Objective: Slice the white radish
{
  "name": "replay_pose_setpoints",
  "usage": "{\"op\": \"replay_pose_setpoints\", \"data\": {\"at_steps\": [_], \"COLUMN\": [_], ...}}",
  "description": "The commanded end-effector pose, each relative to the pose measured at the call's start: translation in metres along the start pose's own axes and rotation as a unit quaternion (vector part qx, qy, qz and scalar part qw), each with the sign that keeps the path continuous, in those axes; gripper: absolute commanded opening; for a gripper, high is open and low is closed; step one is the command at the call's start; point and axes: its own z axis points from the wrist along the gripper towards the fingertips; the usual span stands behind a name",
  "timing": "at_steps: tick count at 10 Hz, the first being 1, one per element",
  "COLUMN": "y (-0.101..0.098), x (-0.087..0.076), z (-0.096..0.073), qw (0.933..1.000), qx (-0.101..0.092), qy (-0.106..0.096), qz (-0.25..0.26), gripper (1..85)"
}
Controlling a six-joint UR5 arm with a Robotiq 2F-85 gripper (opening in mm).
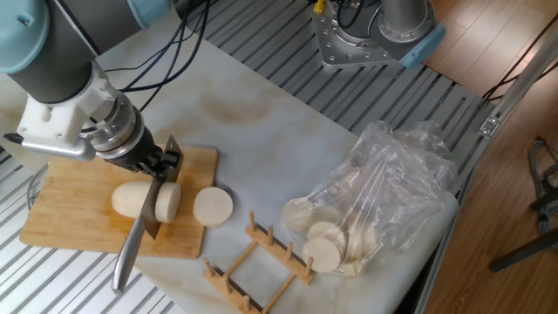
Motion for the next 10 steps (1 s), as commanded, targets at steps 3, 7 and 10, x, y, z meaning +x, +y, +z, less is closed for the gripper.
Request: {"op": "replay_pose_setpoints", "data": {"at_steps": [3, 7, 10], "y": [0.0020, 0.0007, 0.0009], "x": [-0.0096, -0.0117, -0.0129], "z": [0.0037, 0.0055, 0.0066], "qw": [1.0000, 0.9999, 0.9999], "qx": [-0.006, -0.003, -0.004], "qy": [-0.008, -0.011, -0.012], "qz": [-0.001, 0.000, 0.000], "gripper": [1.3, 1.3, 1.3]}}
